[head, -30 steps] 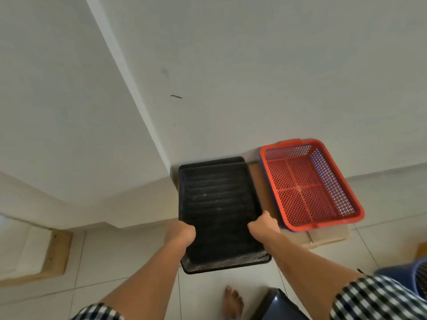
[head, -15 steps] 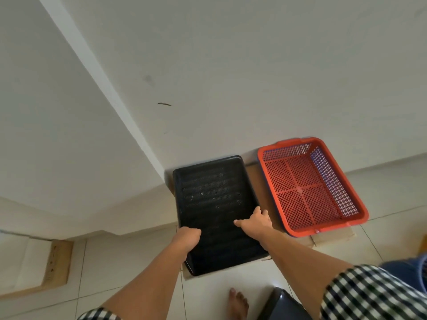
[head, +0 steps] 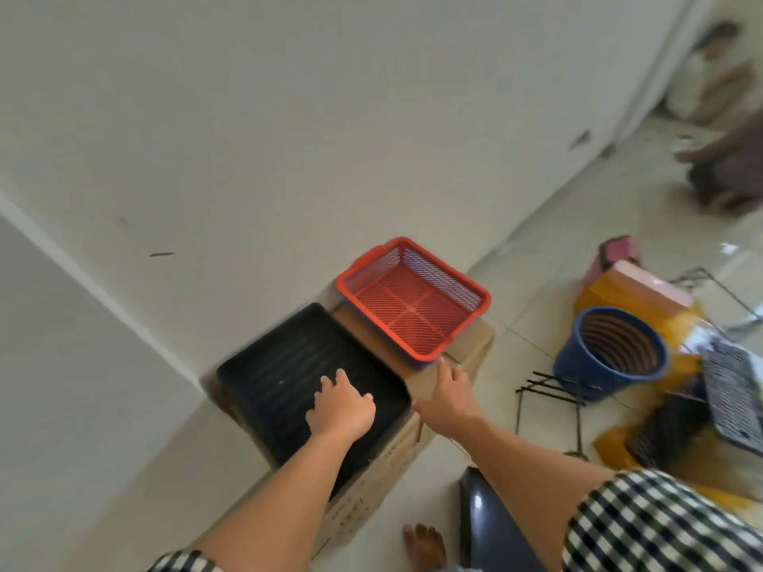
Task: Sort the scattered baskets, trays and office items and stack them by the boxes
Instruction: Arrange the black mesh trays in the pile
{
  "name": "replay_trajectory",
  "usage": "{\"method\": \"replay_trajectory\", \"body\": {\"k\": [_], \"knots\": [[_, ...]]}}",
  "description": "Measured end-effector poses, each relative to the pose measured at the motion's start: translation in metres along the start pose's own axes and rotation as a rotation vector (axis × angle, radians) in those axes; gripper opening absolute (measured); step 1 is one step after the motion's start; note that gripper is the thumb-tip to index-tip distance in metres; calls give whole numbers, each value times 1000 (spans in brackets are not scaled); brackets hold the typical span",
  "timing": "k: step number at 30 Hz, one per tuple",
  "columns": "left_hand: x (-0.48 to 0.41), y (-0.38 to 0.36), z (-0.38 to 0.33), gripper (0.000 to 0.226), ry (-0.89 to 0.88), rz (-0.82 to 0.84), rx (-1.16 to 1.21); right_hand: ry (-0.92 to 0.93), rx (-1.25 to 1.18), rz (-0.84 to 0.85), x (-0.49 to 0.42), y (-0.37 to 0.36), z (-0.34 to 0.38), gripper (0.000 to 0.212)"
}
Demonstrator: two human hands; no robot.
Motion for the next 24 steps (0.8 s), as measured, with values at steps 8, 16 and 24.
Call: {"method": "replay_trajectory", "body": {"k": [8, 16, 24], "knots": [[93, -61, -83, 76, -370, 121, -234, -251, -88, -234, 115, 45, -130, 95], [186, -155, -176, 71, -677, 187, -379, -567, -231, -401, 204, 80, -269, 98], [229, -222, -236, 79, -781, 244, -424, -684, -319, -472, 242, 90, -350, 96]]}}
Point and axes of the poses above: each hand's wrist, its own x-axis away from the middle knuckle, its own y-axis out of the back of the hand, z = x × y, the point moved 5 cm from there along -x, towards the middle knuckle, and after that the axes turned 4 degrees about -y, right-handed, at the moved point
